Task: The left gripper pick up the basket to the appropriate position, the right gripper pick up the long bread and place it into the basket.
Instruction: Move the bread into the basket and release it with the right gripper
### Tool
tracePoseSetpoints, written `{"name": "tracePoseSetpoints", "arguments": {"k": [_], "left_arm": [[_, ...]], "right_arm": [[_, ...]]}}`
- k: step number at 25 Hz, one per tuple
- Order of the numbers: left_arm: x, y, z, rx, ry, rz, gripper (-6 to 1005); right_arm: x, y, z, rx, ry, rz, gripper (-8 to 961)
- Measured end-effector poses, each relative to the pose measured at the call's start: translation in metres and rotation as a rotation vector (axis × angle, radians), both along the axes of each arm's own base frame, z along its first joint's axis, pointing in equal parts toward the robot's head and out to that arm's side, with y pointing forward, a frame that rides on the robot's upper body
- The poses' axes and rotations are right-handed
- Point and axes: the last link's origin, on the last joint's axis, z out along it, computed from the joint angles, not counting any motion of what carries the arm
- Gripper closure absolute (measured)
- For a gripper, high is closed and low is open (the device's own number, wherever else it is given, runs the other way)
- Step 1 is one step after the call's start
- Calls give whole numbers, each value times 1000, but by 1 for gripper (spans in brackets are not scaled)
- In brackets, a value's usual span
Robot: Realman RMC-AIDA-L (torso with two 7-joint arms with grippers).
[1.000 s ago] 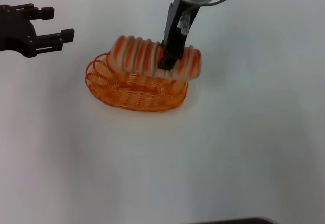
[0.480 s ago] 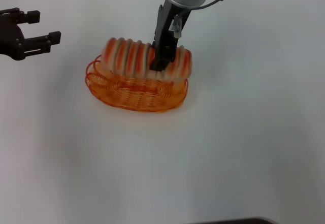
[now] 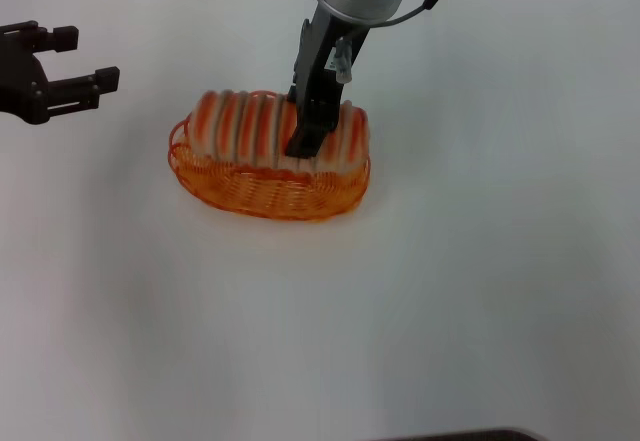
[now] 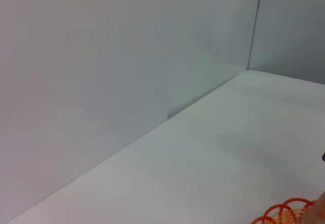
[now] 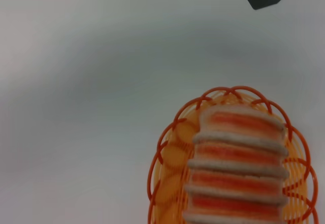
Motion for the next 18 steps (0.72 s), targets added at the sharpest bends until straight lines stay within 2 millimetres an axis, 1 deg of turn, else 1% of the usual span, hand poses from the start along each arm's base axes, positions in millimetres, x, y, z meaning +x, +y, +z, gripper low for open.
{"name": "tracePoseSetpoints", "arguments": {"k": [10,12,16,18], "left_arm": [[0,-2,-3,-10,-3,-3,297],[0,-2,-3,-15,-3,-6,297],[1,-3,-4,-25,-6,-12,297],[2,-4,-4,-30,-8,-16,297]], "right_arm": [[5,1,1,11,8,-22,256],[6,3,2,21,23,-31,236],[9,10,7,63,109,-70,195],[10,15,12,80,154,-91,195]]}}
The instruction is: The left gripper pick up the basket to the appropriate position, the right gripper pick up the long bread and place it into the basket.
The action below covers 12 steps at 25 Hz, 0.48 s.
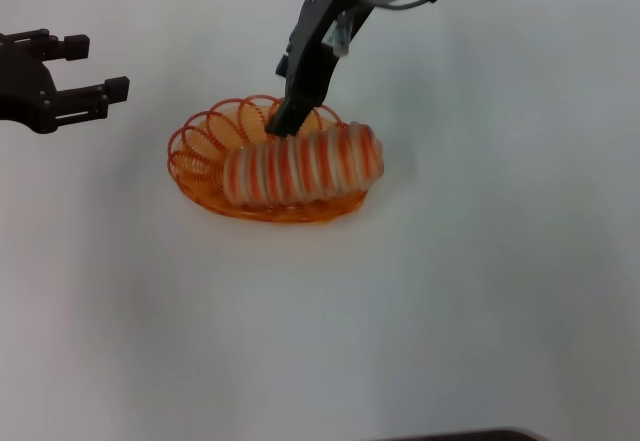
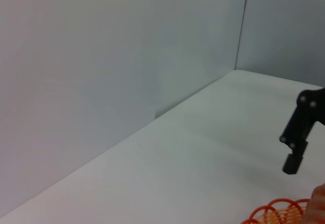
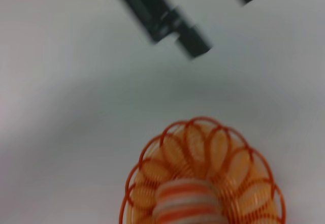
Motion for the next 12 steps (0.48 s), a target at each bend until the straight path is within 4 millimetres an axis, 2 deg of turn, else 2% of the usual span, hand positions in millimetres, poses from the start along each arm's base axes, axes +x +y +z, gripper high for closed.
{"name": "tracePoseSetpoints", "arguments": {"k": [6,12], "left_arm": [[6,-2,-4,-46,1,-36,297],[11,-1,-8,-65,3,-53,296]], "right_arm": [[11,3,22,-19,139,-73,196],[39,-2,48,-40,354,-169,197]]}}
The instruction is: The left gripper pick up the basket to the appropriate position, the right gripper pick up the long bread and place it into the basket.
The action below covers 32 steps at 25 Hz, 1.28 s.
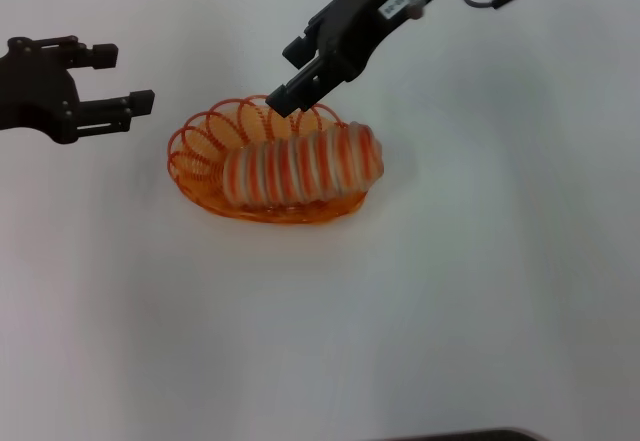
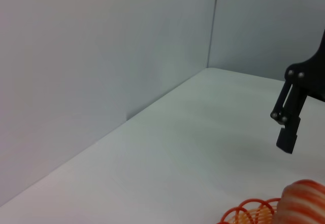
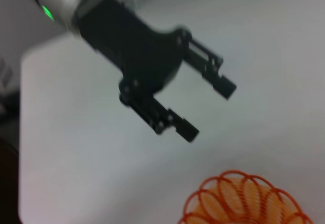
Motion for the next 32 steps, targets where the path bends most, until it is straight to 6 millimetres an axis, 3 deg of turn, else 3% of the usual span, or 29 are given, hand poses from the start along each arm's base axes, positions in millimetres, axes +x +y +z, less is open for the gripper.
{"name": "tracePoseSetpoints", "arguments": {"k": [13,19,25,32], "left_arm": [[9,5,-6,-15,-29,-13,297],[12,3,-12,-51,-30,-17,295],[12,2,-16,-67,-49,-9,296],[13,1,-24,-110,-50,5,296]], "right_arm": [[94,-28,32,195,380,-32,200],[133,-55,25,238,387,-11,200],[155,-77,24,295,452,30,201],[181,-89,17,293,382,-36,203]]}}
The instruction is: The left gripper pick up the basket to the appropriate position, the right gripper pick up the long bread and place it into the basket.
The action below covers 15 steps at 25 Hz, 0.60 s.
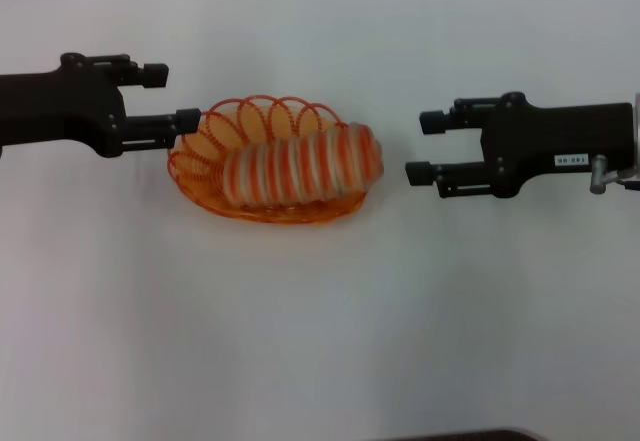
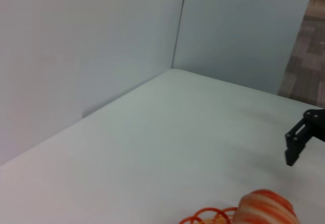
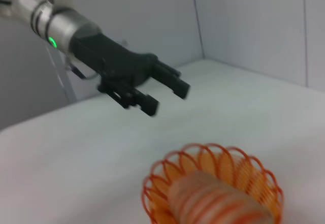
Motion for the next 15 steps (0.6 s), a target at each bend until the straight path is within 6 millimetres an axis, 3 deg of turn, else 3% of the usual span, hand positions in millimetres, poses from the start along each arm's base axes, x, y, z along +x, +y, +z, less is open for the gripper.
{"name": "tracePoseSetpoints", "arguments": {"k": [5,15], "left_arm": [[-1,-1,-4,-27,7,6,296],[-3,-1,-5,-33,16,15,296]], "right_arm": [[12,-1,0,16,-47,-33,203],[11,0,4,24,-48,-26,196]]}}
